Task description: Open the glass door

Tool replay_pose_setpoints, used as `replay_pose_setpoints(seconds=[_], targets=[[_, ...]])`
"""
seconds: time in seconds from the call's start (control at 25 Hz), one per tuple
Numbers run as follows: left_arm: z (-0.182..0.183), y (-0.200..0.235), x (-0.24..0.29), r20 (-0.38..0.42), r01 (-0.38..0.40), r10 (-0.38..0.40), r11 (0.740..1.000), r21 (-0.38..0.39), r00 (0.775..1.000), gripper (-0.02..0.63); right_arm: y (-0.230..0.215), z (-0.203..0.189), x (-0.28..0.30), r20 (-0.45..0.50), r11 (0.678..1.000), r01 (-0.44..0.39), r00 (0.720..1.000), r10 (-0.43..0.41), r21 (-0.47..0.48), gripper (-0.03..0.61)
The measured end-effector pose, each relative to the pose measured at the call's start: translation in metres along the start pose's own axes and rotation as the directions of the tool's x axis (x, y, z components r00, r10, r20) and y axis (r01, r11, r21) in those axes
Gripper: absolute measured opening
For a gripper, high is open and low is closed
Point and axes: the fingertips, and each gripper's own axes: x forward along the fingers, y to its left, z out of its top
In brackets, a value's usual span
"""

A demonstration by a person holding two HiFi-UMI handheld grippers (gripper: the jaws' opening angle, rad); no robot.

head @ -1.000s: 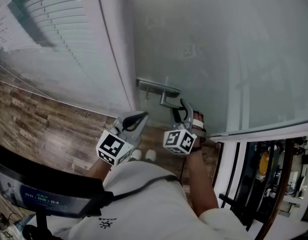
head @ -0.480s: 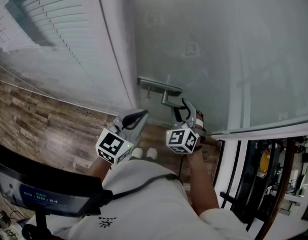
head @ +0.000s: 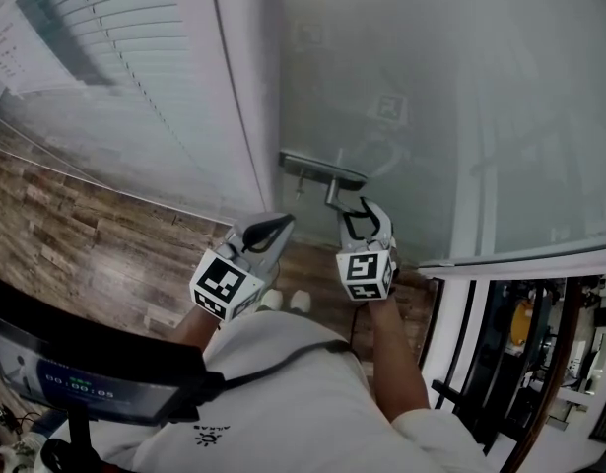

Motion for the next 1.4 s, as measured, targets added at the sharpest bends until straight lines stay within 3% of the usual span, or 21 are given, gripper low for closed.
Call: replay_pose_setpoints(seconds=[0.08, 0.52, 0.72, 0.92, 1.16, 1.4], targets=[[-0.001, 0.006, -0.001, -0.003, -0.004, 0.004, 1.0, -0.001, 1.0, 0.005, 0.001, 0.0, 0.006, 0.011, 1.0, -0.018, 1.0, 0.018, 0.024, 0.183], [-0.001, 0.012, 0.001, -0.008, -0.017, 0.017, 1.0, 0.002, 1.0, 0.005, -0.007, 0.003, 0.022, -0.015, 0.999, -0.001, 1.0, 0.0, -0.051, 0.175], [0.0, 0.004, 0.007, -0.011, -0.02, 0.02, 1.0, 0.01, 1.0, 0.005, -0.015, 0.006, 0.027, -0.028, 0.991, 0.006, 1.0, -0.01, -0.136, 0.173], [0.001, 0.007, 0.012, -0.019, -0.027, 0.027, 1.0, 0.012, 0.999, 0.005, -0.022, 0.016, 0.04, -0.044, 0.967, 0.021, 0.998, -0.033, -0.255, 0.169], [-0.002, 0.013, 0.012, -0.037, -0.049, 0.049, 0.999, 0.014, 0.998, 0.005, -0.027, 0.028, 0.057, -0.034, 0.913, 0.026, 0.998, -0.044, -0.407, 0.164], [0.003, 0.014, 0.011, -0.049, -0.062, 0.063, 0.998, 0.02, 0.997, 0.005, -0.033, 0.039, 0.073, -0.026, 0.876, 0.004, 0.999, -0.019, -0.483, 0.152]])
